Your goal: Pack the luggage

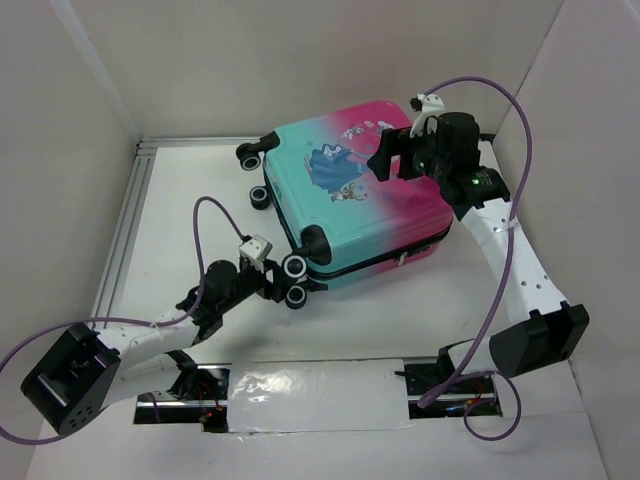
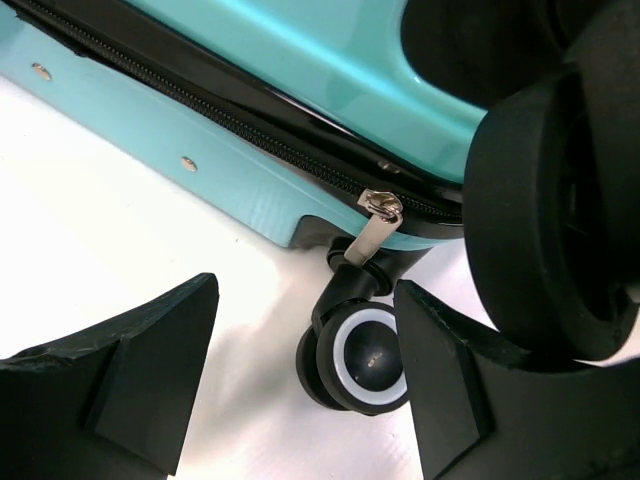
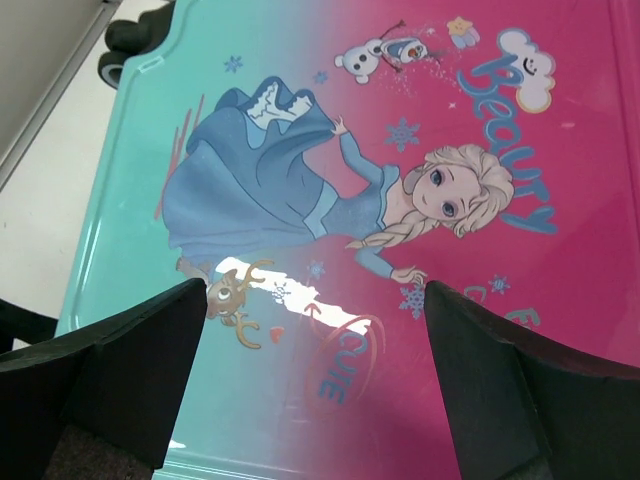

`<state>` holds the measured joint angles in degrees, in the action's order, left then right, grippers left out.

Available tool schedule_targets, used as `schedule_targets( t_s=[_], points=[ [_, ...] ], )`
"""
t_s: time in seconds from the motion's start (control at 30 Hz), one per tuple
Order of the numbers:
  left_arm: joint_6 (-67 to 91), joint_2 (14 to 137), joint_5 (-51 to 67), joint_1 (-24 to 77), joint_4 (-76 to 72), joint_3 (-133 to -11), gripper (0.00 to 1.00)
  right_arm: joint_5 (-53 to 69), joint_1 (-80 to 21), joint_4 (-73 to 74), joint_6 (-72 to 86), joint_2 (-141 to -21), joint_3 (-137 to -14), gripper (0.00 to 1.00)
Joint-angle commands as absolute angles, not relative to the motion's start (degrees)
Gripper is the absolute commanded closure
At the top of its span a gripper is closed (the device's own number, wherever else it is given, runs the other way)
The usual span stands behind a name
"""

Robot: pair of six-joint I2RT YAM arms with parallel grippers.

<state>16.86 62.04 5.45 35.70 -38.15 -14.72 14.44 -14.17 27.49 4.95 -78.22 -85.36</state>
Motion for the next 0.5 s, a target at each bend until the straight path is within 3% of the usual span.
schedule_targets(
  t_s=[0.0, 0.47],
  points=[
    [16.35, 62.57, -0.09, 37.09, -48.86, -16.34, 0.17, 15.03, -15.02, 26.02, 3.43, -77.7, -83.76, 0.05],
    [11.79, 71.01, 6.85, 38.76, -63.36, -16.35, 0.17, 16.78, -16.08, 26.02, 3.43, -77.7, -81.48, 0.05]
  ],
)
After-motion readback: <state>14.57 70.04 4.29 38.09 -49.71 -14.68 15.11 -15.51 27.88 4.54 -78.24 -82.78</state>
